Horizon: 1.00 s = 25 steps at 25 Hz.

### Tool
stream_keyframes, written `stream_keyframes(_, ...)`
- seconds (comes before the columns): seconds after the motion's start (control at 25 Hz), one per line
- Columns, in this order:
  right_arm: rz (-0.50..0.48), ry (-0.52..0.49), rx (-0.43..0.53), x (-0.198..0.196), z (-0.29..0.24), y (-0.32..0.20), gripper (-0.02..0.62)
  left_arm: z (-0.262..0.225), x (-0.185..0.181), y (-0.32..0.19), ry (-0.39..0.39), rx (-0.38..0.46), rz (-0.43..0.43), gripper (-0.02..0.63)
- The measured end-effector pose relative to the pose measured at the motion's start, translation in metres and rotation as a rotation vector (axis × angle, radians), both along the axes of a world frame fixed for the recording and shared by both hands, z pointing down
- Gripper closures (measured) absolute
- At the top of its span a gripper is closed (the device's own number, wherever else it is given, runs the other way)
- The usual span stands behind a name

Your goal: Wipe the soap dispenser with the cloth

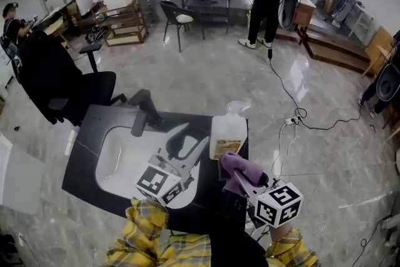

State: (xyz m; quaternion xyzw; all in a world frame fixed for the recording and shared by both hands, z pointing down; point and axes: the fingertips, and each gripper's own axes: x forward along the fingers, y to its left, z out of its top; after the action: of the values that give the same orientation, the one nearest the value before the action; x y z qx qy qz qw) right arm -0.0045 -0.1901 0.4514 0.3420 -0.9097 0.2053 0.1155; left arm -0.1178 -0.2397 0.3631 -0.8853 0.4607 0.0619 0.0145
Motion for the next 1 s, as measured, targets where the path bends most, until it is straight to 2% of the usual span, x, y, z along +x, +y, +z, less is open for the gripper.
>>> stream_keyframes(0.12,-0.005,-0.011,0.0,-0.002,-0.002,0.004,0.52,0.007,0.0,0.016,0.015,-0.025,-0.072,0.426)
stream_keyframes(0.28,0.012,-0.015,0.005,0.001,-0.001,0.006,0.52,0.019,0.006,0.032,-0.037,-0.034,-0.137,0.426)
stream_keyframes(0.44,0.039,-0.029,0.014,0.005,0.0,0.011,0.52,0.031,0.009,0.046,-0.037,-0.064,-0.187,0.426)
stream_keyframes(0.64,0.041,-0.019,0.009,0.006,0.001,0.021,0.52,0.046,0.012,0.058,-0.014,-0.133,-0.2,0.426)
stream_keyframes(1.0,0.066,-0.009,-0.002,0.012,0.007,0.037,0.52,0.063,0.011,0.072,0.003,-0.186,-0.212,0.426)
